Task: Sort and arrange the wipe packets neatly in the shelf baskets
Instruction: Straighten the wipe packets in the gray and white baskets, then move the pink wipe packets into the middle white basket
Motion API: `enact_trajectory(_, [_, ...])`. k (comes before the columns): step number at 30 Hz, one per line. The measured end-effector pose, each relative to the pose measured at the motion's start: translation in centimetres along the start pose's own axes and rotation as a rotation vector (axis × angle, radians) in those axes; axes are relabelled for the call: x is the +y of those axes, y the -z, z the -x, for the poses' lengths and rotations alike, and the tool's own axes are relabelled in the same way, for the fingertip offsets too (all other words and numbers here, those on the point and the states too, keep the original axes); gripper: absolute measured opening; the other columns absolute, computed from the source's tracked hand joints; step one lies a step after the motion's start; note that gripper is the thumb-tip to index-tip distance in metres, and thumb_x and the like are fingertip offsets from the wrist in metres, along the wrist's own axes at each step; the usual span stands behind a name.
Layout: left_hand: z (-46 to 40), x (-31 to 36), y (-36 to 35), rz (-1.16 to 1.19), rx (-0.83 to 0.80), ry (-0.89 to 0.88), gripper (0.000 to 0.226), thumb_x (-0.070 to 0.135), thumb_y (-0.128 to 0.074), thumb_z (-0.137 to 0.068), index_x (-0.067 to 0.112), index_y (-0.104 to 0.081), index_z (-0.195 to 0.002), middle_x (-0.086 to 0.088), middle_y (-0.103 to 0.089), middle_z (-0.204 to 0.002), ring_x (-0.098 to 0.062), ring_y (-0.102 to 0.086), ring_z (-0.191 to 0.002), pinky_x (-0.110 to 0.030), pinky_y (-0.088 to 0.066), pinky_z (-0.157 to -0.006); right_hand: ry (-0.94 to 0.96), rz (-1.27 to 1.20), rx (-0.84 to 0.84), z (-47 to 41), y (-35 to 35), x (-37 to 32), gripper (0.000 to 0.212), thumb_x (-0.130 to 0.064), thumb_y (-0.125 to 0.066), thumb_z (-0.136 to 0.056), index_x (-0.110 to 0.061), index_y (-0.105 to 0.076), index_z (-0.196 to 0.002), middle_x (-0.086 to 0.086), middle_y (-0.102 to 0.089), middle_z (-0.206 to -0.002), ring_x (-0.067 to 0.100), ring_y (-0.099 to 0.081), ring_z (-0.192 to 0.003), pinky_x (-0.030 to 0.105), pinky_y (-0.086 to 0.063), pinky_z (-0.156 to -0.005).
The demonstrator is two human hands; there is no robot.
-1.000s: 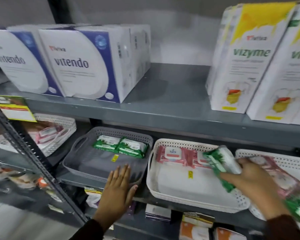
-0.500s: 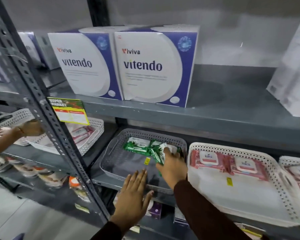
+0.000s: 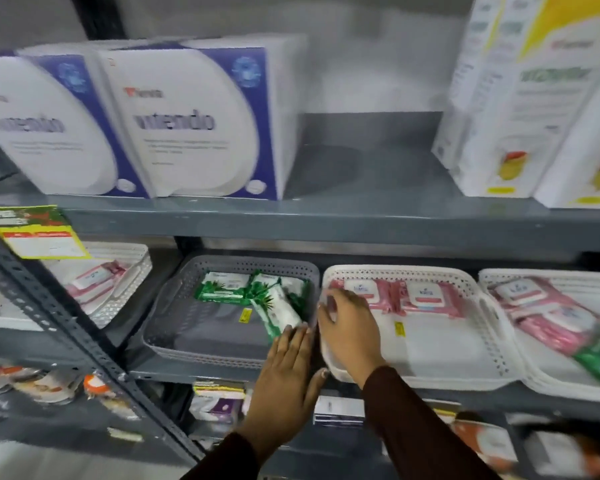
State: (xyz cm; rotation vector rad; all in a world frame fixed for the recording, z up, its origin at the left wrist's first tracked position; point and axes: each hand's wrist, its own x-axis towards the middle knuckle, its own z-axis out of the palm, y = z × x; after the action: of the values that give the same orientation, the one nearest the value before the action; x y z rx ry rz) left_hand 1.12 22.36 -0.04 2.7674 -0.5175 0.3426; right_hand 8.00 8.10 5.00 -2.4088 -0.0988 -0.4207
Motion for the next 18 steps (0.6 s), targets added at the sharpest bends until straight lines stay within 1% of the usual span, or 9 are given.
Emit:
enact_trajectory(3, [-2.1,4.9,-1.7,0.034,-0.034,-0.125,0.065,0.048,-0.031,-0.102,0.015,-0.009,-0.154,0.001,-0.004,-0.161,-0.016,0.008,-0.148,-0.035,0.0,-0.12,-0.098,-0.003,0.17,0.9,5.2,5.6,0.032,-0.03,-0.062,-0.088,-0.016,-0.066,-0.117,0.007,-0.071,-0.107,0.027,-0.063,-0.1,0.038,-0.055,-0.079])
enact_trajectory(5, [-3.5,8.0,-3.2,0.05,-0.075,-0.193,0.065,0.047,-0.032,-0.102,0.015,-0.009,-0.154,0.0,-0.007,-0.162,-0.017,0.005,-0.148,-0.039,-0.006,-0.12,-0.179,0.022,0.241,1.5,8.6,10.1,0.03,-0.027,-0.062,-0.088,-0.015,-0.067,-0.115,0.007,-0.072,-0.107,0.028,-0.064,-0.099,0.038,-0.055,-0.08])
enact_trajectory(9, [-5.7,14.2,-6.6,0.027,-0.154,-0.271,0.065,0.051,-0.028,-0.101,0.015,-0.016,-0.153,0.0,-0.014,-0.16,-0.022,-0.007,-0.148,-0.04,-0.007,-0.119,-0.4,0.18,0.234,3.0,15.2,19.8,0.03,-0.022,-0.063,-0.082,-0.011,-0.067,-0.109,0.015,-0.072,-0.102,0.036,-0.065,-0.095,0.043,-0.056,-0.078])
enact_trajectory(12, [-6.7,18.2,-8.3,-0.032,-0.191,-0.275,0.065,0.055,-0.022,-0.1,0.016,-0.022,-0.152,0.0,-0.022,-0.158,-0.023,-0.014,-0.147,-0.045,-0.012,-0.119,-0.554,0.241,0.19,3.1,18.5,25.7,0.034,-0.024,-0.064,-0.08,-0.007,-0.064,-0.11,0.02,-0.07,-0.103,0.039,-0.063,-0.095,0.044,-0.054,-0.081])
enact_trajectory(13, [-6.9,19.2,-8.7,-0.047,-0.197,-0.271,0.066,0.056,-0.019,-0.1,0.016,-0.022,-0.152,0.0,-0.024,-0.158,-0.022,-0.015,-0.147,-0.046,-0.013,-0.119,-0.594,0.245,0.183,2.7,19.4,27.5,0.041,-0.03,-0.066,-0.079,-0.006,-0.061,-0.111,0.021,-0.068,-0.106,0.039,-0.062,-0.098,0.045,-0.053,-0.083])
enact_trajectory(14, [-7.2,20.1,-9.0,-0.06,-0.198,-0.263,0.067,0.058,-0.016,-0.099,0.017,-0.022,-0.152,0.0,-0.024,-0.158,-0.022,-0.014,-0.147,-0.047,-0.012,-0.119,-0.633,0.246,0.17,2.2,20.2,28.8,0.053,-0.042,-0.069,-0.076,-0.008,-0.058,-0.115,0.021,-0.066,-0.111,0.039,-0.061,-0.102,0.046,-0.053,-0.085])
enact_trajectory(16, [-7.7,21.2,-9.3,-0.082,-0.196,-0.233,0.068,0.059,-0.012,-0.098,0.018,-0.021,-0.153,0.0,-0.023,-0.158,-0.022,-0.013,-0.147,-0.046,-0.01,-0.12,-0.672,0.277,0.129,0.9,21.6,30.7,0.089,-0.07,-0.072,-0.061,-0.016,-0.05,-0.128,0.017,-0.056,-0.129,0.038,-0.054,-0.117,0.052,-0.05,-0.093])
enact_trajectory(17, [-7.8,21.5,-9.3,-0.098,-0.191,-0.222,0.069,0.06,-0.01,-0.098,0.02,-0.019,-0.153,0.001,-0.021,-0.159,-0.022,-0.011,-0.147,-0.046,-0.008,-0.12,-0.682,0.308,0.074,0.2,22.0,32.1,0.105,-0.075,-0.074,-0.053,-0.018,-0.042,-0.136,0.017,-0.048,-0.139,0.038,-0.047,-0.127,0.055,-0.045,-0.099])
enact_trajectory(18, [-7.8,21.6,-9.3,-0.112,-0.188,-0.22,0.069,0.06,-0.008,-0.097,0.021,-0.016,-0.153,0.002,-0.018,-0.16,-0.021,-0.009,-0.148,-0.045,-0.005,-0.12,-0.692,0.339,0.015,-0.4,22.4,33.0,0.117,-0.076,-0.077,-0.048,-0.02,-0.034,-0.141,0.015,-0.041,-0.147,0.037,-0.04,-0.134,0.057,-0.038,-0.103])
